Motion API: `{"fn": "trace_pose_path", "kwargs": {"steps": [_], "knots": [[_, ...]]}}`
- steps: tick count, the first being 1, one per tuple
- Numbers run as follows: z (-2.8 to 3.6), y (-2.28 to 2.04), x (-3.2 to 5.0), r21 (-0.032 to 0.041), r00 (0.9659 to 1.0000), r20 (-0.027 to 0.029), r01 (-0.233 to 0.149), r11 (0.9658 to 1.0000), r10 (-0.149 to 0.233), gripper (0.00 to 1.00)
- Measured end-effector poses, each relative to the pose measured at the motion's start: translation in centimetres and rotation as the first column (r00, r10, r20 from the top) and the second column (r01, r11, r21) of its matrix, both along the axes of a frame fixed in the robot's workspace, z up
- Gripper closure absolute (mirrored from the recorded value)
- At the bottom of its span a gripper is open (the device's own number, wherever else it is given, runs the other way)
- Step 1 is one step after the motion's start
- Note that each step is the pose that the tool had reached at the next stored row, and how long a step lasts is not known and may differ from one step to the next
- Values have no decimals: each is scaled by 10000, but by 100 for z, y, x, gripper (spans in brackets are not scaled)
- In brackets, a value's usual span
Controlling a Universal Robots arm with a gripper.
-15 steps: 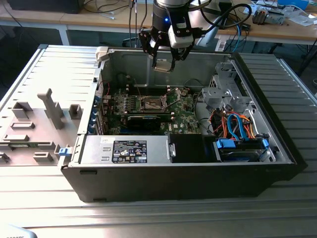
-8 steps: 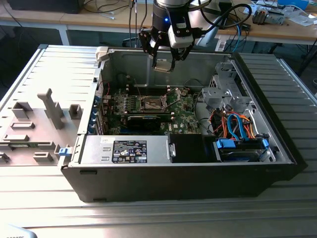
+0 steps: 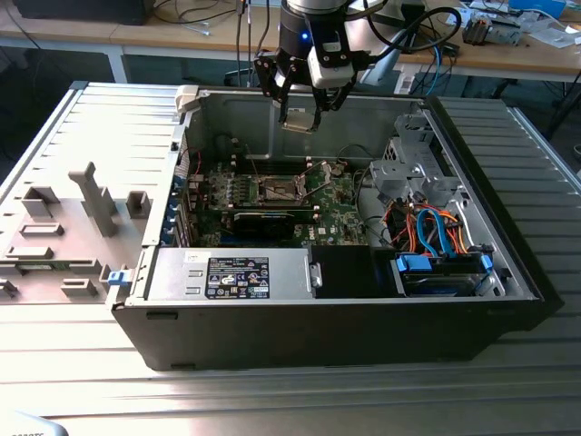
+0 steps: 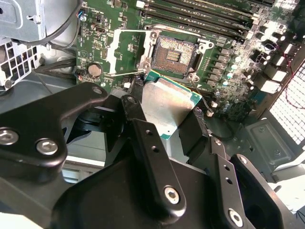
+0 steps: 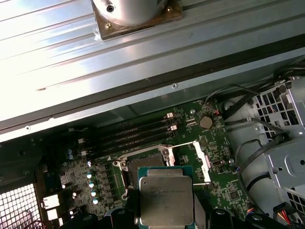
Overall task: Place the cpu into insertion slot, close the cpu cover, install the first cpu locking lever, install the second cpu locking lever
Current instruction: 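Place the cpu into insertion slot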
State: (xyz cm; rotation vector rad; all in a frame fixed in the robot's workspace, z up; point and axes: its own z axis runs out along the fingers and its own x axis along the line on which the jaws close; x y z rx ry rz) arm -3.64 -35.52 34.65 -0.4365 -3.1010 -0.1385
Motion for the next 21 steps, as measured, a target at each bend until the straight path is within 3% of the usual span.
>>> {"fn": "trace_pose_path", "kwargs": {"steps": [21], "knots": [[0, 0, 0, 0, 9997, 0, 230, 9997, -230, 46]]}}
